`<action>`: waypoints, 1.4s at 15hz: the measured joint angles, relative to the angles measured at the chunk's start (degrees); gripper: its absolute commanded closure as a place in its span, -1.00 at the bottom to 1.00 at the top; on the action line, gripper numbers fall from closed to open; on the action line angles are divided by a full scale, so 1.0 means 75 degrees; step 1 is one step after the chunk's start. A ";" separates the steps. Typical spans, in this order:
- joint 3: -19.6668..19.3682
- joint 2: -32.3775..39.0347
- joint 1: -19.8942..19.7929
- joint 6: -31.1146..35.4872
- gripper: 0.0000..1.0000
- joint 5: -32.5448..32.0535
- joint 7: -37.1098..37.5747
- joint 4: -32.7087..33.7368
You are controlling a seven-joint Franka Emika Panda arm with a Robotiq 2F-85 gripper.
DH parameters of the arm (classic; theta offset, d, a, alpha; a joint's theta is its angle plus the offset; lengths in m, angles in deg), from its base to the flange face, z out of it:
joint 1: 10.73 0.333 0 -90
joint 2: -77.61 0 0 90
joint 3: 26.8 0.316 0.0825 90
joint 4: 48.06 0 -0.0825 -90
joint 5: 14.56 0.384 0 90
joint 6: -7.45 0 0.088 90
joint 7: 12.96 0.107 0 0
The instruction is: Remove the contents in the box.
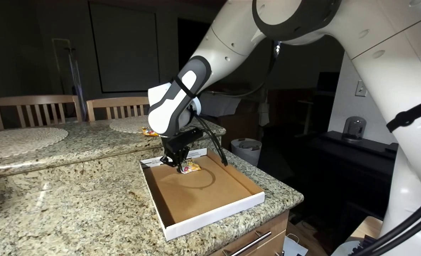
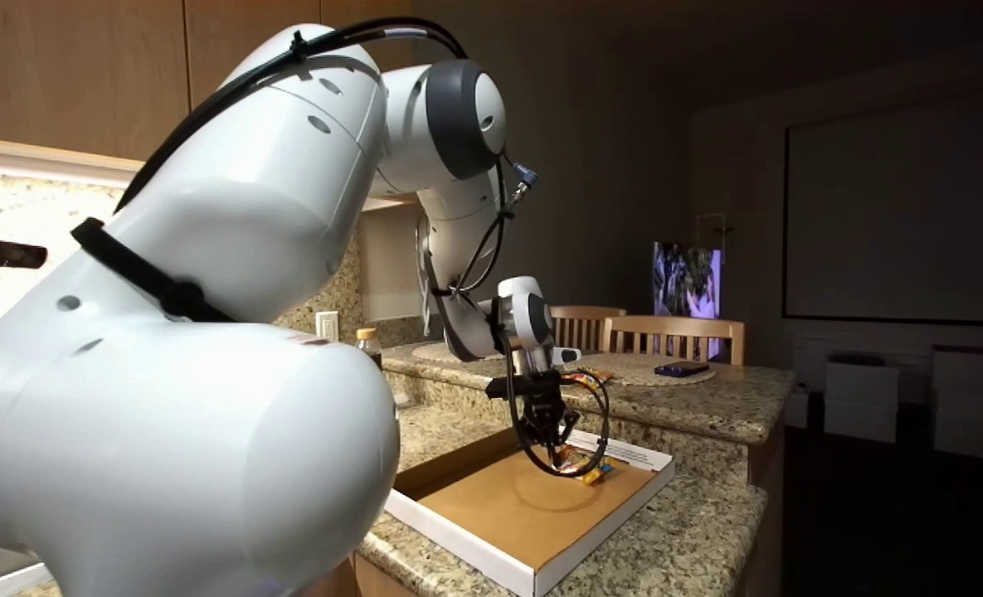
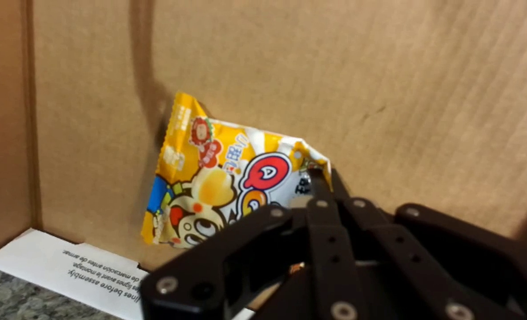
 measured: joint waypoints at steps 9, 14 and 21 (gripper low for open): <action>0.0039 -0.0796 -0.0131 0.1248 1.00 -0.0014 0.0000 -0.0409; -0.0012 -0.2005 -0.0158 0.2159 1.00 -0.0205 0.0000 -0.1199; -0.0016 -0.3021 -0.0470 0.2548 1.00 -0.0854 0.0288 -0.1562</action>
